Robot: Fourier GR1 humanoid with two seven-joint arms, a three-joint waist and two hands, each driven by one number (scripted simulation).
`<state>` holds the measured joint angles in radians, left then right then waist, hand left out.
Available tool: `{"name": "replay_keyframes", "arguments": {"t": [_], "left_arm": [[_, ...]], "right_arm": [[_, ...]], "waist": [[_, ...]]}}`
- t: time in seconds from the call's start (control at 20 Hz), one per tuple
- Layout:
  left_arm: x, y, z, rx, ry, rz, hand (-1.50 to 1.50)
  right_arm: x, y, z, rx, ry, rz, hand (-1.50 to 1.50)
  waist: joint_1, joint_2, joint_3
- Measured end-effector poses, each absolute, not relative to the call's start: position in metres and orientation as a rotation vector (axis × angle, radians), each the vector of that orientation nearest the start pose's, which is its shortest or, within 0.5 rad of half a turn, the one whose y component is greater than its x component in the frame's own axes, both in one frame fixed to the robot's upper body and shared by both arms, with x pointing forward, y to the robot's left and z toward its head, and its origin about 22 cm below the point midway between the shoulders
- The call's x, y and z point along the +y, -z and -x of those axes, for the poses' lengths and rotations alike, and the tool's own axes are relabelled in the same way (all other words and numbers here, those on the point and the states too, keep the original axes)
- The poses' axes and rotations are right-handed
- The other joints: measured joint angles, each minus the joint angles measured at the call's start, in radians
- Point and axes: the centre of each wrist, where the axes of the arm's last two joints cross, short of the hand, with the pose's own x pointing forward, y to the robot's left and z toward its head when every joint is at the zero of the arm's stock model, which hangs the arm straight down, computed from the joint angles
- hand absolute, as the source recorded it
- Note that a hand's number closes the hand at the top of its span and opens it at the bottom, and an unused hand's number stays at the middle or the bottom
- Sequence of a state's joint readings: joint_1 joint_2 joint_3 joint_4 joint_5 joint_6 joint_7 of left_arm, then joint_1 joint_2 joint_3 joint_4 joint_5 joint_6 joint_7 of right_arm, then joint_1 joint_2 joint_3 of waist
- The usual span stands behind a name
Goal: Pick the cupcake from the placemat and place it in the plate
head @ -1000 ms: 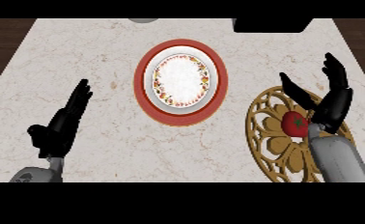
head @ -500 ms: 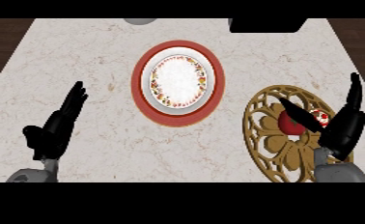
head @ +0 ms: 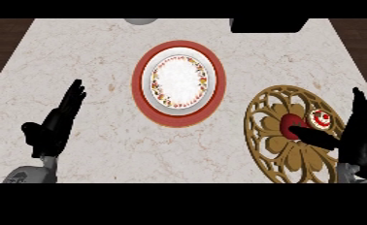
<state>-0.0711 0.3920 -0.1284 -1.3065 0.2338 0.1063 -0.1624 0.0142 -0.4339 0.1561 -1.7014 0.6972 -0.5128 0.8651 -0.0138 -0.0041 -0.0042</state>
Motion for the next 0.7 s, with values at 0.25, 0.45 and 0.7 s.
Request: {"name": "replay_keyframes", "arguments": {"t": [0.25,0.45,0.7], "left_arm": [[0.3,0.018,-0.251,-1.516,0.141,-0.161,0.0],[0.301,0.023,-0.243,-1.52,0.144,-0.157,0.0],[0.299,0.023,-0.246,-1.516,0.149,-0.153,0.0]], "right_arm": [[-0.275,-0.079,-0.232,-0.941,-0.11,1.088,-1.5],[-0.272,-0.088,-0.234,-0.879,-0.141,1.077,-1.5],[-0.279,-0.082,-0.239,-0.786,-0.181,1.069,-1.5]], "waist": [[0.008,0.001,0.002],[0.013,0.002,0.003],[0.015,0.003,0.003]]}}
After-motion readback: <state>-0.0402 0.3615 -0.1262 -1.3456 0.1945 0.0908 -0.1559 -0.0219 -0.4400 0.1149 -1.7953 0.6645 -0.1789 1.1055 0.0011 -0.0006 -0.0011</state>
